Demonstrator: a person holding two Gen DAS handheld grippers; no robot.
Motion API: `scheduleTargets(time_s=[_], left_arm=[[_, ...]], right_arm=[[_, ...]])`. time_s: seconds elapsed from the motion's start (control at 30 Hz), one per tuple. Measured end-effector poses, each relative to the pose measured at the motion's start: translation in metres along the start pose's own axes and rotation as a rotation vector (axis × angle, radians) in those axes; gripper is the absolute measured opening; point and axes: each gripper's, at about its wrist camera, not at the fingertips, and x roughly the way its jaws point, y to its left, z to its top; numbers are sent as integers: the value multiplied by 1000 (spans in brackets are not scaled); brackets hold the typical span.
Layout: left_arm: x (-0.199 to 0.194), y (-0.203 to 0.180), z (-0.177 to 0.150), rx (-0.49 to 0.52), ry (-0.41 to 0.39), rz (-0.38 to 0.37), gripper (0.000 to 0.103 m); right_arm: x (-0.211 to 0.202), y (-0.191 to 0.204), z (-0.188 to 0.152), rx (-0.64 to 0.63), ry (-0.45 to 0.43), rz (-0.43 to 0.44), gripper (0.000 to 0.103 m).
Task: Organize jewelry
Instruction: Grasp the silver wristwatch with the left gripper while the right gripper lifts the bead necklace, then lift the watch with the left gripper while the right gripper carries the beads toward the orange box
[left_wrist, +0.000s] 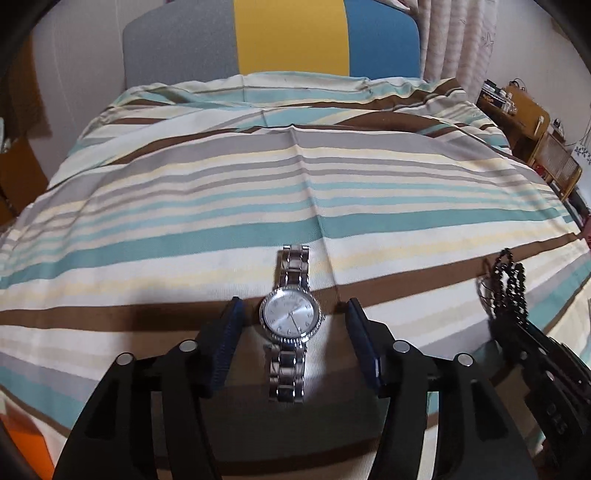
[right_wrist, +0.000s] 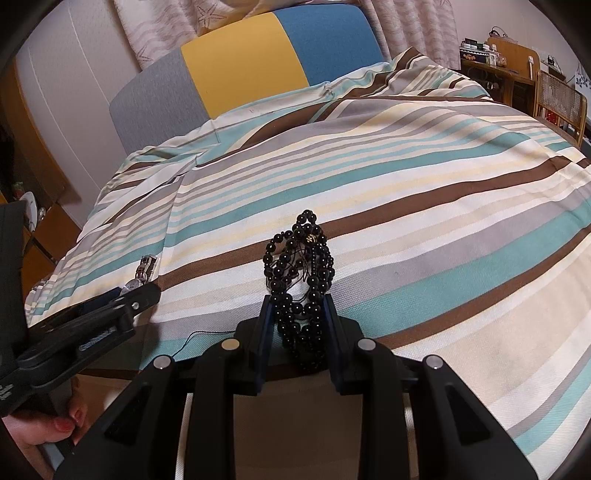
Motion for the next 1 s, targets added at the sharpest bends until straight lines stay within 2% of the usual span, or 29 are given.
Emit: scheduleTargets(time_s=[0.1, 0.13, 0.33, 0.53, 0.7, 1.0], left_arm=[[-1, 2, -2, -8, -17, 12, 35], [-1, 3, -3, -11, -21, 5, 33], [-11, 11, -7, -46, -33, -40, 33], [-40, 22, -17, -80, -71, -93, 33], [-68, 33, -21, -106, -110, -123, 33], [-112, 57, -35, -148, -162, -146, 33]], right_arm=[[0, 1, 0, -3, -1, -2, 25], [0, 1, 0, -2, -3, 2, 25], [-8, -2, 1, 17, -28, 58, 21], [-25, 3, -2, 19, -52, 94, 20], [-42, 17, -6, -6, -72, 125, 15], [-71, 51, -9, -73, -109, 171, 14]])
